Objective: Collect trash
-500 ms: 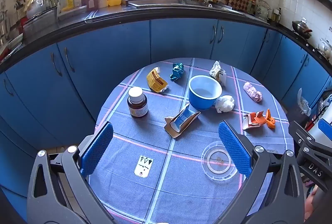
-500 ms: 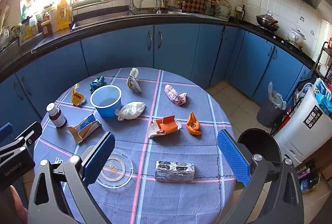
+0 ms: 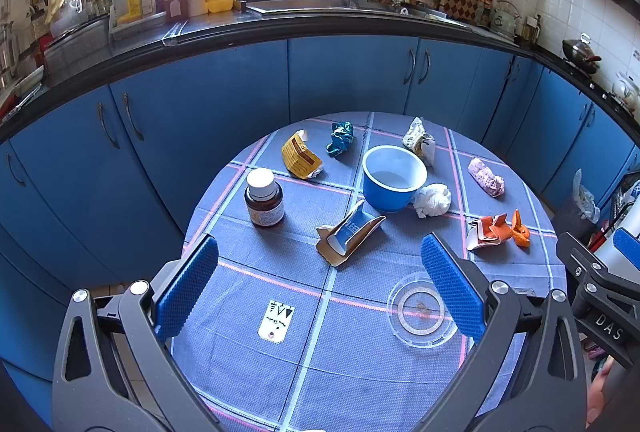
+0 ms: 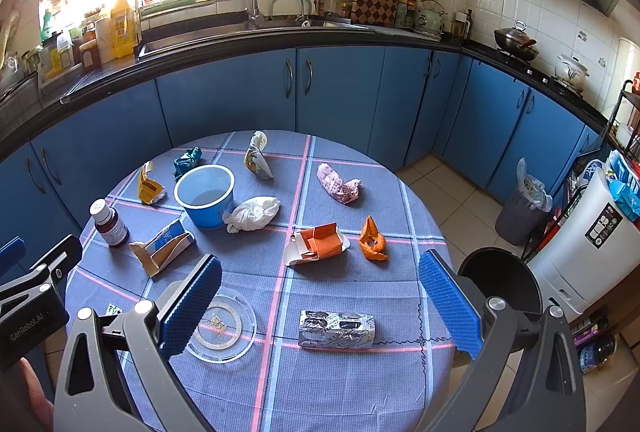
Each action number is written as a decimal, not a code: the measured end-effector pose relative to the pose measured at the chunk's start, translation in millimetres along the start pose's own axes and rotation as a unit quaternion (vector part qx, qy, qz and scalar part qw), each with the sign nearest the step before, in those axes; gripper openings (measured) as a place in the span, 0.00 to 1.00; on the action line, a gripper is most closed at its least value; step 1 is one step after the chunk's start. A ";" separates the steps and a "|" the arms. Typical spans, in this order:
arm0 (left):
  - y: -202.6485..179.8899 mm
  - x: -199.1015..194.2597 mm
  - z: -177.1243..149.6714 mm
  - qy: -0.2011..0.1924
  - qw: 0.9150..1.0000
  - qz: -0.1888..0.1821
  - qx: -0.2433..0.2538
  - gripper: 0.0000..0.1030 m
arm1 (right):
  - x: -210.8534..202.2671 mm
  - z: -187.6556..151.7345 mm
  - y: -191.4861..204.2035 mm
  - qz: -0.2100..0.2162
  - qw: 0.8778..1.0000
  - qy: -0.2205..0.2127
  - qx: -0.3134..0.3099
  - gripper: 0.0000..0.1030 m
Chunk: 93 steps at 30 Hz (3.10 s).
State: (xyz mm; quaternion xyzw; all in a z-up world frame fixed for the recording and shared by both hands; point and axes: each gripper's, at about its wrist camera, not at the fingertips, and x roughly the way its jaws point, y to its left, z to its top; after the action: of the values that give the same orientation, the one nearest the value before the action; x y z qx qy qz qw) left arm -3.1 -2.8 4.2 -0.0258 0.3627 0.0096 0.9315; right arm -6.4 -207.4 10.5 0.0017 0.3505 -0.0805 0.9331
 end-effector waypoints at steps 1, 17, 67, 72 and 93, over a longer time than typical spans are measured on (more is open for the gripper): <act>0.0 0.1 0.1 0.000 1.000 0.000 0.000 0.97 | -0.1 0.1 0.2 0.000 1.000 0.000 0.000 0.93; -1.0 -2.2 1.3 0.000 1.000 -0.001 0.001 0.97 | -2.1 1.5 1.1 0.000 1.000 -0.001 0.000 0.93; -2.6 -6.0 5.2 -0.003 1.000 -0.003 0.004 0.97 | -3.6 1.3 4.3 0.002 1.000 -0.001 0.000 0.93; -2.8 -6.3 5.3 -0.003 1.000 -0.003 0.005 0.97 | -3.8 1.7 4.7 0.003 1.000 -0.001 0.000 0.93; -4.5 3.2 -3.9 0.004 1.000 -0.004 0.009 0.97 | 3.5 -3.5 -4.3 0.003 1.000 0.009 0.006 0.93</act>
State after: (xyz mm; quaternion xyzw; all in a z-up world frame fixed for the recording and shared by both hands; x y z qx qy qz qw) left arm -3.2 -7.5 -0.7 -0.0186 0.3668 0.0019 0.9301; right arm -6.7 -211.9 5.8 0.0088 0.3586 -0.0792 0.9301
